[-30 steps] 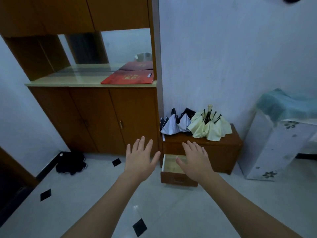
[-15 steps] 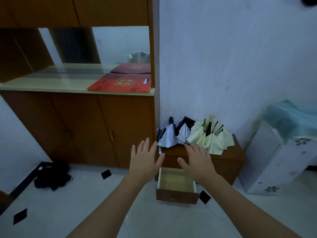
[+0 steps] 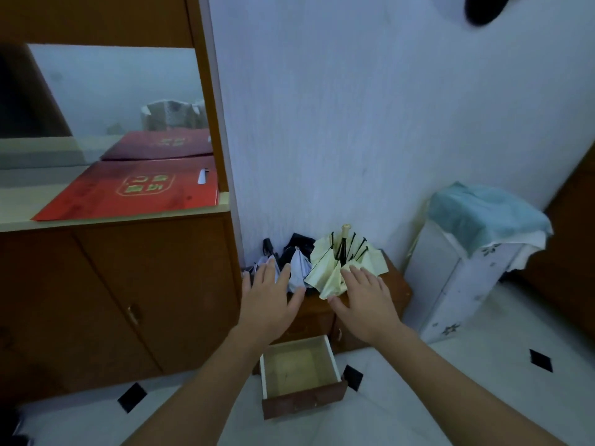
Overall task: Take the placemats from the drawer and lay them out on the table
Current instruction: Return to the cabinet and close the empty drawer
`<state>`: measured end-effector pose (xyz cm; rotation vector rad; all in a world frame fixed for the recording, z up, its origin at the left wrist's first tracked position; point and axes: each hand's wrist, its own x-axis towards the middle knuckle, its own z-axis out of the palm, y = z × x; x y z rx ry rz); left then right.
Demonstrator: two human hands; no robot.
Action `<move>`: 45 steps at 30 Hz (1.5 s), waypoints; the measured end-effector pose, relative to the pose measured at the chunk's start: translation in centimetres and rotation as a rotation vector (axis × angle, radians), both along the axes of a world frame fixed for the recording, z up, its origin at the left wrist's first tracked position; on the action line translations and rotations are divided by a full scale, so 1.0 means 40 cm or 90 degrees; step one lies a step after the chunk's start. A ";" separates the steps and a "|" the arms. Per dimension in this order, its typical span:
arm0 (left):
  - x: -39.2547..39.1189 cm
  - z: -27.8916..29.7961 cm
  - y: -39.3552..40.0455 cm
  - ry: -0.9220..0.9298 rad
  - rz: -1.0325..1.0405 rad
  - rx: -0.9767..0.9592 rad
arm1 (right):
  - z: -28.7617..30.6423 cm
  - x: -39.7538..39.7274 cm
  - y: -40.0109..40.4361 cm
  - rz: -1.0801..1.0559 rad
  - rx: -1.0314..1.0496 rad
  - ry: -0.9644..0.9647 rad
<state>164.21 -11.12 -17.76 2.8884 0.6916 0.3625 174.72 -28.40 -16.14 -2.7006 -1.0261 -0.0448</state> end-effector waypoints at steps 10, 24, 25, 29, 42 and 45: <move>0.083 -0.022 0.067 0.026 0.068 0.017 | -0.048 0.139 0.089 0.052 0.011 0.023; 0.130 -0.058 0.051 0.106 0.208 -0.010 | -0.147 0.275 0.195 0.208 0.006 0.065; 0.131 -0.061 0.057 0.106 0.211 -0.011 | -0.149 0.280 0.197 0.208 0.005 0.065; 0.150 -0.061 0.080 0.104 0.199 -0.007 | -0.141 0.296 0.205 0.201 0.019 0.066; 0.155 -0.194 0.138 0.126 0.098 -0.088 | -0.229 0.255 0.224 0.118 -0.061 0.113; 0.138 -0.253 0.144 0.150 0.081 -0.120 | -0.275 0.218 0.229 0.087 -0.084 0.162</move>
